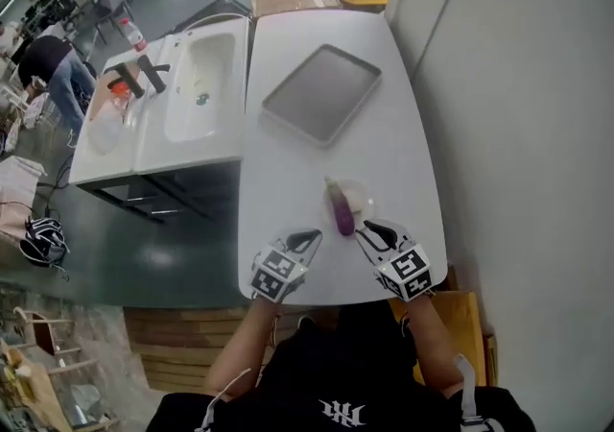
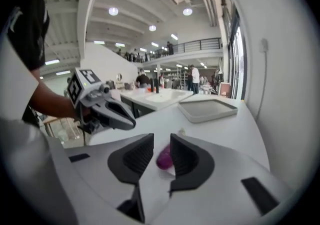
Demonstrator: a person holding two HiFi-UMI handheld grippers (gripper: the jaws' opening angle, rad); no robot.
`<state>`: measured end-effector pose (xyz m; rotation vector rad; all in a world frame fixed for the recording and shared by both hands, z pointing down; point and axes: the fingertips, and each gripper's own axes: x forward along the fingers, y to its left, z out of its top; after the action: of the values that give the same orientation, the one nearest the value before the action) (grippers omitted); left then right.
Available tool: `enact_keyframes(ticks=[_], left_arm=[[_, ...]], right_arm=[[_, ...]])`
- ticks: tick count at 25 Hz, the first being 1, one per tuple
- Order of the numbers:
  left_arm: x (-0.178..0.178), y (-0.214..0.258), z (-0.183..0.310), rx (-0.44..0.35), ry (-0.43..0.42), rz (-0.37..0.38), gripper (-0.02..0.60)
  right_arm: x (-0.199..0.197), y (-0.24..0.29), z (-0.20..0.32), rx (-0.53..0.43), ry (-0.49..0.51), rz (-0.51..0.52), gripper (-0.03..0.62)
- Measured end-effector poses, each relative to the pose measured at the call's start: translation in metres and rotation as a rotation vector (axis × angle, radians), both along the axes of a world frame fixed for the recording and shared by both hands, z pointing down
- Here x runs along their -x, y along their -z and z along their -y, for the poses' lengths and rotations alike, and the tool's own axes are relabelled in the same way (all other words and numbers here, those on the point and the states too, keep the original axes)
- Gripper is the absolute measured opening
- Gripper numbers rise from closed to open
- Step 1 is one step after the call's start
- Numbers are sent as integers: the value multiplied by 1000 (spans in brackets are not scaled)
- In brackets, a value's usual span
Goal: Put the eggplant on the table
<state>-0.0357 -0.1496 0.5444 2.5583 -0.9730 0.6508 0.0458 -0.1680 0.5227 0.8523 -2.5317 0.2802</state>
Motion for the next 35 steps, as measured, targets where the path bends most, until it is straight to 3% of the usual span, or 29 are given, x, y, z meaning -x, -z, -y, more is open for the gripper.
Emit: enact_keyframes(ticks=[4, 8, 17, 20, 24, 31, 35], left_arm=[[-11, 77, -77, -69, -120, -221, 6], [-9, 128, -132, -172, -153, -289, 8], [-30, 162, -197, -257, -209, -242, 8], [-26, 168, -197, -291, -189, -190, 8], [-24, 173, -188, -296, -158, -189, 8], [-63, 181, -186, -291, -163, -182, 8], [-68, 184, -191, -312, -131, -163, 8]], right_arm=[[9, 92, -88, -115, 19, 215, 37], [14, 130, -155, -187, 32, 261, 17], [26, 154, -211, -218, 48, 261, 6], [32, 161, -207, -241, 80, 274, 5], [30, 170, -201, -251, 106, 286, 5], [-7, 173, -209, -239, 128, 296, 5], [-15, 169, -205, -233, 167, 300, 5]])
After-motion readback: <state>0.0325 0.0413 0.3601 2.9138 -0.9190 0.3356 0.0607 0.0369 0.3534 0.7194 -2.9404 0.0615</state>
